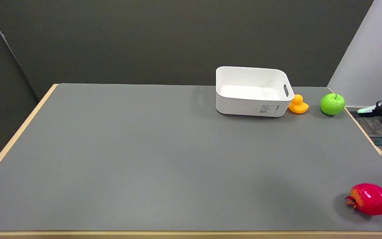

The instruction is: Pick up the pomegranate.

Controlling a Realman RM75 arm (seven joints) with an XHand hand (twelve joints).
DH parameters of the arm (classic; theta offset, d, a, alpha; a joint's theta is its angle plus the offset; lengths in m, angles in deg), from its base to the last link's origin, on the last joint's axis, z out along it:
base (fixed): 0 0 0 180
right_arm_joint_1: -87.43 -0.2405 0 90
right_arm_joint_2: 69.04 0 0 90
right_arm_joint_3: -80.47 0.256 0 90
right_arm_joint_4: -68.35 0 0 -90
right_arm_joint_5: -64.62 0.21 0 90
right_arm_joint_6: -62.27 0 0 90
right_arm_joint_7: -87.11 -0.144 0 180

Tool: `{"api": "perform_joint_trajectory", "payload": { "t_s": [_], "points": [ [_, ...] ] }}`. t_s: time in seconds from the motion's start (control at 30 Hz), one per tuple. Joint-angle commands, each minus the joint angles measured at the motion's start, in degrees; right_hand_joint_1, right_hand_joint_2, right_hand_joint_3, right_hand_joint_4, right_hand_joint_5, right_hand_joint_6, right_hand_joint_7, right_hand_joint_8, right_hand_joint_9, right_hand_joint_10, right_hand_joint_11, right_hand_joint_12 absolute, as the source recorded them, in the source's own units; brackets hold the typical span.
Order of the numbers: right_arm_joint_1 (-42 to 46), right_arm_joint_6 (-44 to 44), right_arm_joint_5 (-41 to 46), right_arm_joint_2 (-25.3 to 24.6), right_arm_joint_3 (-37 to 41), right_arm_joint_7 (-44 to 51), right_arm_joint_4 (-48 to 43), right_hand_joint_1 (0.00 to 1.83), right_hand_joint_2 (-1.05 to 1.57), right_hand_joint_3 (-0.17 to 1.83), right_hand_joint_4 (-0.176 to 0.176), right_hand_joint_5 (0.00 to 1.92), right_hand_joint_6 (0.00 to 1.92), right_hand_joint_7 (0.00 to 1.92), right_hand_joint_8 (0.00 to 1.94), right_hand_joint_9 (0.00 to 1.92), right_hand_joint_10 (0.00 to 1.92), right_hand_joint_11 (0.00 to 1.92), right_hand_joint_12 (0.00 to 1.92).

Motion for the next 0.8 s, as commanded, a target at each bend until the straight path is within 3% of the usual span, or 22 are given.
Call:
{"api": "perform_joint_trajectory", "payload": {
  "t_s": [0.03,0.3,0.8],
  "points": [
    [4.1,-2.4,-3.1,-2.9,3.3,0.7,0.0,0.29,0.58,0.92,0.045,0.29,0.57,0.38,0.47,0.24,0.79,0.12,1.26],
    [3.4,-3.3,-2.8,-4.1,-0.1,2.2,0.2,0.4,0.61,0.94,0.042,0.29,0.57,0.38,0.47,0.24,0.79,0.12,1.26],
    [2.1,-2.6,-2.5,-6.3,-5.1,1.7,-3.2,0.37,0.61,0.93,0.038,0.29,0.57,0.37,0.47,0.23,0.79,0.11,1.26]
  ]
}}
